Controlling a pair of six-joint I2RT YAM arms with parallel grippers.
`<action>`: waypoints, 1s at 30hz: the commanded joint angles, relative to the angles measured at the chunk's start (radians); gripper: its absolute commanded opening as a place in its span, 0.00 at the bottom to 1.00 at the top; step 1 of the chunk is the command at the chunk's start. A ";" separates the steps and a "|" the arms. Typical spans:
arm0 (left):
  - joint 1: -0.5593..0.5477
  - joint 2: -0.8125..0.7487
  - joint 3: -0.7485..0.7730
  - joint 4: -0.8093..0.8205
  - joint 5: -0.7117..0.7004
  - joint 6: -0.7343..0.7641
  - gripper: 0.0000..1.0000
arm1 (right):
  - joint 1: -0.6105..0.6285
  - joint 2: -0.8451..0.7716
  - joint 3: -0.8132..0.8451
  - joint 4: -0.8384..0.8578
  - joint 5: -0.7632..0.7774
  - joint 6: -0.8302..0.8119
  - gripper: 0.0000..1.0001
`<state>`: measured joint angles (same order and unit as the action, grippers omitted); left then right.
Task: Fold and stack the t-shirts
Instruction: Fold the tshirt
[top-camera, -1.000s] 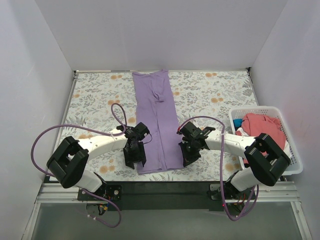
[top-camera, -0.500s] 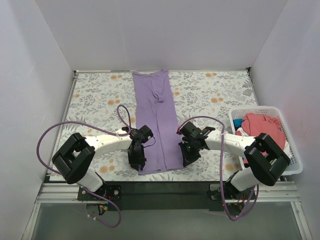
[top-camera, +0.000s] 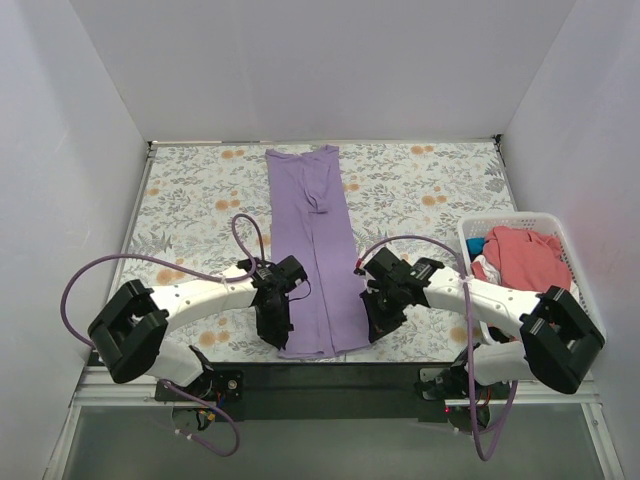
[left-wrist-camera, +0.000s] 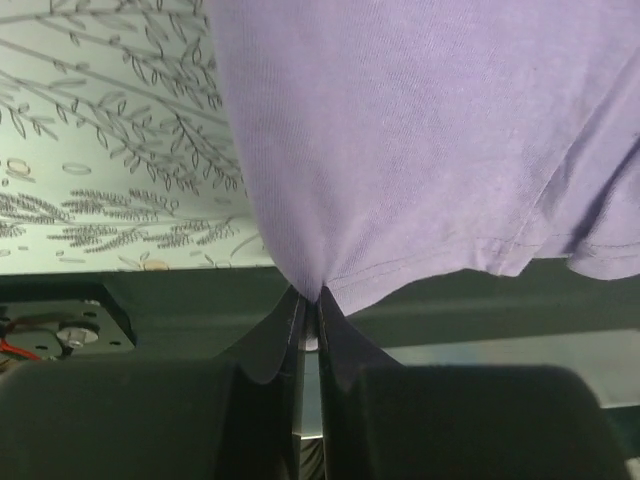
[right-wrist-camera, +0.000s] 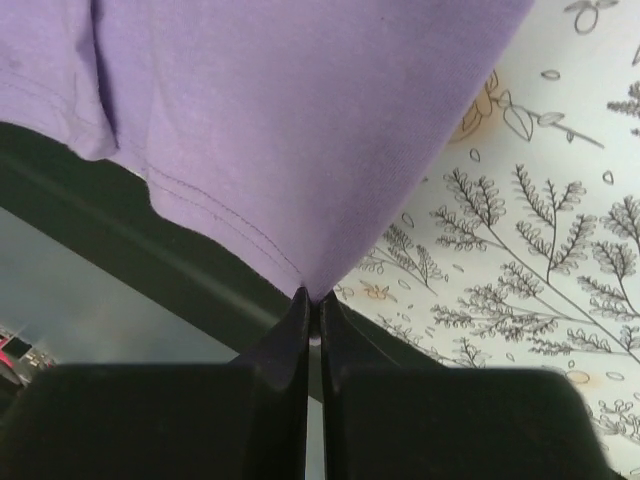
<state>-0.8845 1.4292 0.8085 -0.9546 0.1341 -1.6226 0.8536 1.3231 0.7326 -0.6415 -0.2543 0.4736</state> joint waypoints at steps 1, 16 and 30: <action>-0.004 -0.064 0.017 -0.056 0.045 -0.016 0.00 | 0.005 -0.036 0.030 -0.076 -0.019 0.013 0.01; 0.329 0.071 0.371 0.010 -0.120 0.214 0.00 | -0.175 0.215 0.471 -0.106 0.112 -0.180 0.01; 0.470 0.318 0.526 0.376 -0.288 0.342 0.00 | -0.281 0.571 0.878 0.066 0.153 -0.309 0.01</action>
<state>-0.4290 1.7496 1.2934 -0.7067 -0.0883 -1.3251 0.5961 1.8557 1.5562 -0.6437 -0.1017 0.2012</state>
